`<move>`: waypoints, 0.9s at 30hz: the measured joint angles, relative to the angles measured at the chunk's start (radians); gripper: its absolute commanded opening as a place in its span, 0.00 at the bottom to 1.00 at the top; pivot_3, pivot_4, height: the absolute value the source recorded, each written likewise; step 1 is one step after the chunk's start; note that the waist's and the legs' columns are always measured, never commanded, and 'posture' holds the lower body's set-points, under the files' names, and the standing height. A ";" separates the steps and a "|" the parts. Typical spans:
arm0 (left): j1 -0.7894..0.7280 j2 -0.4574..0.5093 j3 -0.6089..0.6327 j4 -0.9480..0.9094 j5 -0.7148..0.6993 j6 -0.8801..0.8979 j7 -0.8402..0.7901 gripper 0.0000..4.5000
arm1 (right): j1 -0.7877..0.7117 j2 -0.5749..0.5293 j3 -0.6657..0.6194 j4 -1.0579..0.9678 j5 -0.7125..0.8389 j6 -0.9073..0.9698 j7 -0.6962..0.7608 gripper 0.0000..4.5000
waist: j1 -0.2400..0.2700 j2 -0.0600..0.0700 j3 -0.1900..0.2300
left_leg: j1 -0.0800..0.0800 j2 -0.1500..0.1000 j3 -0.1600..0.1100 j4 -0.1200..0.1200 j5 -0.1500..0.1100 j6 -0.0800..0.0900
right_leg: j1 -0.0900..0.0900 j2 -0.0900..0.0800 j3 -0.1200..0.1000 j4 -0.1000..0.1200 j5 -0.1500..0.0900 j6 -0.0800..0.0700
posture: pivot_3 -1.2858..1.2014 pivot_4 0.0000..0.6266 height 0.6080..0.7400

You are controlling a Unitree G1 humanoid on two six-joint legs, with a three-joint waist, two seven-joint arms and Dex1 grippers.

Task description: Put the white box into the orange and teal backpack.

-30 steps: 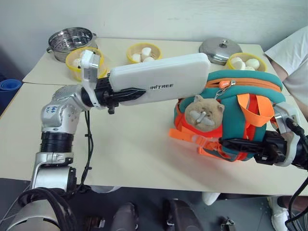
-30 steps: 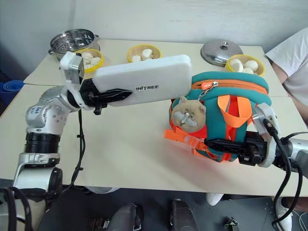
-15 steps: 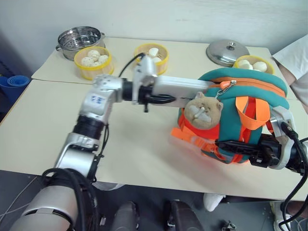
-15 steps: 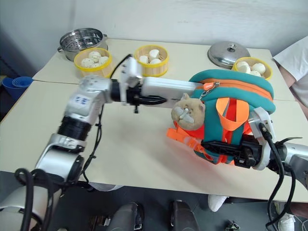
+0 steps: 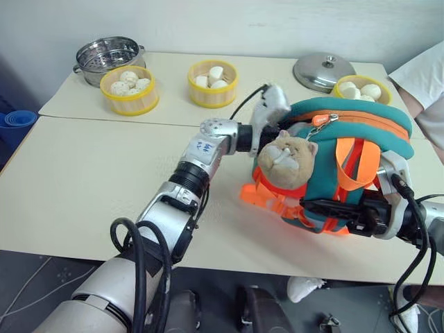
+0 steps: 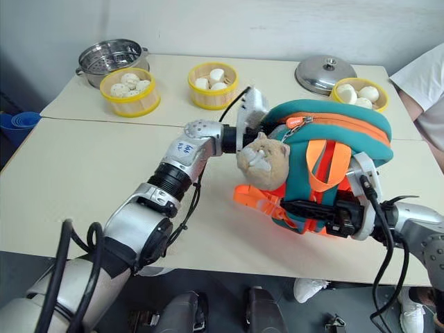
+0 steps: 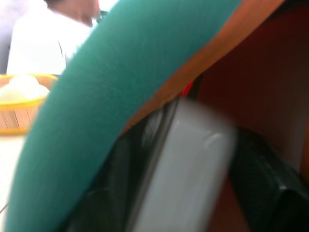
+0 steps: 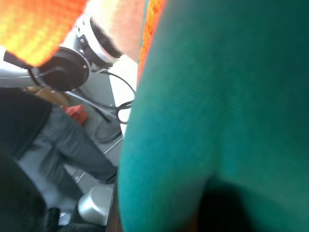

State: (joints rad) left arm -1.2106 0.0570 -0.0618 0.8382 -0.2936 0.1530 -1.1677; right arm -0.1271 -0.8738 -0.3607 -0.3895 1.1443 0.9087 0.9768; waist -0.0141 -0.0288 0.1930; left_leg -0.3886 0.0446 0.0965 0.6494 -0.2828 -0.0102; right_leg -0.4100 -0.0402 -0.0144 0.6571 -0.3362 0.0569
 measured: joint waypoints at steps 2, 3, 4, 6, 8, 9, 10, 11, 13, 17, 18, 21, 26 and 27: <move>0.063 0.080 0.023 -0.067 -0.043 0.019 -0.112 0.94 | 0.018 0.026 0.001 0.000 -0.013 -0.017 -0.017 0.00 | -0.011 0.000 0.000 | 0.000 0.001 0.000 -0.001 0.001 -0.003 | -0.001 0.000 0.000 0.002 -0.001 -0.001 | 0.52 0.24 1.00; 0.098 0.135 0.037 -0.097 -0.061 0.029 -0.165 0.94 | 0.025 0.042 0.001 0.000 -0.024 -0.026 -0.030 0.00 | -0.015 0.000 0.000 | 0.000 0.001 0.000 -0.001 0.001 -0.003 | -0.002 0.001 0.000 0.002 -0.001 -0.002 | 0.52 0.24 1.00; 0.123 0.180 0.046 -0.118 -0.067 0.036 -0.201 0.94 | 0.027 0.055 0.002 0.000 -0.033 -0.037 -0.039 0.00 | -0.016 0.000 0.000 | 0.000 0.001 0.000 -0.001 0.002 -0.004 | -0.002 0.001 0.000 0.004 -0.001 -0.002 | 0.52 0.24 1.00; 0.174 0.275 0.047 -0.179 -0.071 0.042 -0.278 0.94 | 0.024 0.080 0.006 0.001 -0.061 -0.062 -0.060 0.00 | -0.013 0.000 0.000 | 0.000 0.001 -0.001 0.000 0.003 -0.005 | -0.002 0.001 0.000 0.005 -0.001 -0.002 | 0.52 0.24 1.00; 0.211 0.320 0.050 -0.244 -0.076 0.051 -0.311 0.94 | 0.019 0.093 0.009 0.001 -0.076 -0.077 -0.069 0.00 | -0.012 0.000 0.000 | 0.000 0.001 -0.001 0.001 0.002 -0.004 | -0.001 0.000 0.000 0.004 -0.001 -0.003 | 0.52 0.24 1.00; 0.242 0.341 0.052 -0.306 -0.089 0.062 -0.322 0.94 | 0.014 0.102 0.013 0.001 -0.087 -0.087 -0.074 0.00 | -0.009 0.000 0.000 | 0.000 0.001 -0.002 0.002 0.002 -0.003 | 0.000 0.000 -0.001 0.004 -0.001 -0.002 | 0.52 0.24 1.00; 0.265 0.345 0.056 -0.359 -0.101 0.074 -0.320 0.94 | 0.010 0.103 0.018 0.003 -0.095 -0.095 -0.076 0.00 | -0.004 0.000 0.000 | 0.000 0.000 -0.002 0.003 0.001 -0.001 | 0.000 -0.001 -0.001 0.004 -0.001 -0.002 | 0.52 0.24 1.00; 0.290 0.342 0.058 -0.421 -0.115 0.090 -0.306 0.94 | 0.004 0.104 0.024 0.005 -0.104 -0.101 -0.076 0.00 | 0.000 0.000 0.000 | -0.001 0.000 -0.002 0.003 0.000 0.000 | 0.000 -0.002 -0.001 0.004 -0.001 -0.002 | 0.52 0.24 1.00; 0.332 0.314 0.054 -0.539 -0.144 0.134 -0.261 0.94 | -0.011 0.106 0.038 0.007 -0.115 -0.107 -0.076 0.00 | 0.007 0.000 0.000 | -0.001 0.000 -0.001 0.005 -0.001 0.001 | 0.001 -0.003 0.000 0.003 -0.001 -0.001 | 0.52 0.24 1.00; 0.387 0.227 0.039 -0.683 -0.174 0.199 -0.128 0.94 | -0.014 0.107 0.045 0.007 -0.119 -0.110 -0.074 0.00 | 0.012 0.000 0.000 | -0.001 -0.001 -0.001 0.005 -0.001 0.001 | 0.001 -0.002 0.000 0.003 -0.001 -0.001 | 0.52 0.24 1.00; 0.394 0.211 0.031 -0.697 -0.174 0.204 -0.105 0.94 | -0.015 0.107 0.046 0.007 -0.119 -0.109 -0.073 0.00 | 0.012 0.000 0.000 | -0.001 0.000 -0.002 0.005 -0.001 0.001 | 0.001 -0.002 0.000 0.004 -0.001 -0.001 | 0.52 0.24 1.00; 0.399 0.152 0.011 -0.707 -0.167 0.200 -0.017 0.94 | -0.013 0.106 0.046 0.007 -0.118 -0.100 -0.070 0.00 | 0.010 0.001 0.000 | 0.000 0.000 -0.001 0.005 -0.001 0.001 | 0.001 -0.001 0.001 0.004 -0.001 -0.001 | 0.52 0.24 1.00; 0.420 0.121 -0.018 -0.744 -0.171 0.198 0.026 0.68 | -0.008 0.106 0.045 0.004 -0.112 -0.096 -0.072 0.00 | 0.010 0.001 0.000 | 0.000 0.000 -0.001 0.004 -0.001 0.001 | 0.001 0.000 0.001 0.004 -0.001 -0.001 | 0.52 0.24 1.00; 0.425 0.125 -0.022 -0.749 -0.171 0.196 0.024 0.60 | -0.005 0.106 0.045 0.004 -0.111 -0.095 -0.073 0.00 | 0.010 0.001 0.000 | 0.000 0.000 -0.001 0.004 -0.001 0.001 | 0.001 0.000 0.001 0.004 -0.001 -0.001 | 0.52 0.24 1.00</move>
State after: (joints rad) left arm -0.7851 0.1821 -0.0836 0.0895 -0.4645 0.3486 -1.1434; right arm -0.1321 -0.7674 -0.3161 -0.3854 1.0331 0.8134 0.9041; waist -0.0037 -0.0282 0.1926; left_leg -0.3885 0.0447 0.0955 0.6537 -0.2833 -0.0095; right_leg -0.4091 -0.0406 -0.0135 0.6610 -0.3367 0.0558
